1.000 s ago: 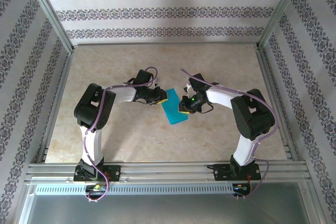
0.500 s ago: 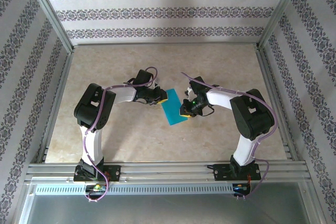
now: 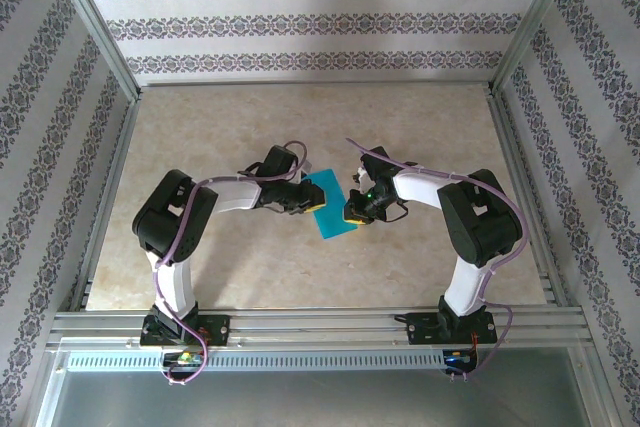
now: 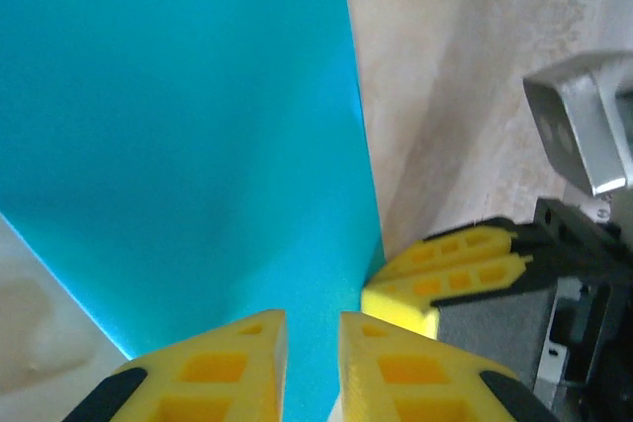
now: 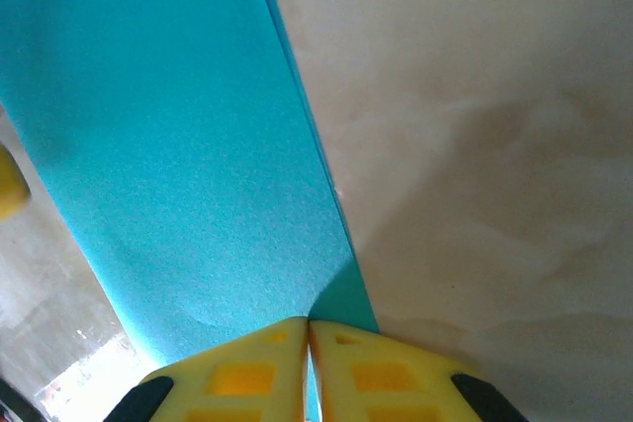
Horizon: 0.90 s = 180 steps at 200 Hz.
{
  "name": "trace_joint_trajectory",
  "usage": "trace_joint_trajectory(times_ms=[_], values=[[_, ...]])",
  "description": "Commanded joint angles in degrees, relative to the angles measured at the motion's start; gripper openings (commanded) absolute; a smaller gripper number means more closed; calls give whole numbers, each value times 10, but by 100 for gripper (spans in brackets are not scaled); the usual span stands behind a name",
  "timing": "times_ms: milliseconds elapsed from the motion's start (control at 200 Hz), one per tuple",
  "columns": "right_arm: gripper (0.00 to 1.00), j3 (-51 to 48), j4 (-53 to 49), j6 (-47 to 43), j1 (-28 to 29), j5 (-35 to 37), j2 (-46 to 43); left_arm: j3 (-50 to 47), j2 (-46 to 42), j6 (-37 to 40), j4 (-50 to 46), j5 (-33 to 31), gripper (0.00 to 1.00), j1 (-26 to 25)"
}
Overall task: Fold a paper plane with a square sheet of paper (pick it up from the middle)
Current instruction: First fold the square sheet of paper in half at the center of the table.
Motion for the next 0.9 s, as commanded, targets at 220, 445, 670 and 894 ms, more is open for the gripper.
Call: trace_joint_trajectory(times_ms=[220, 445, 670, 894], values=[[16, -8, 5, 1, 9, -23, -12, -25, 8, -10, 39, -10, 21, -13], [17, -12, 41, 14, 33, -62, -56, -34, 18, -13, 48, -12, 20, -18], [15, -33, 82, 54, 70, -51, -35, -36, 27, -20, 60, -9, 18, -18], [13, -46, 100, 69, 80, -42, -12, -37, 23, -26, 68, -8, 17, -18]])
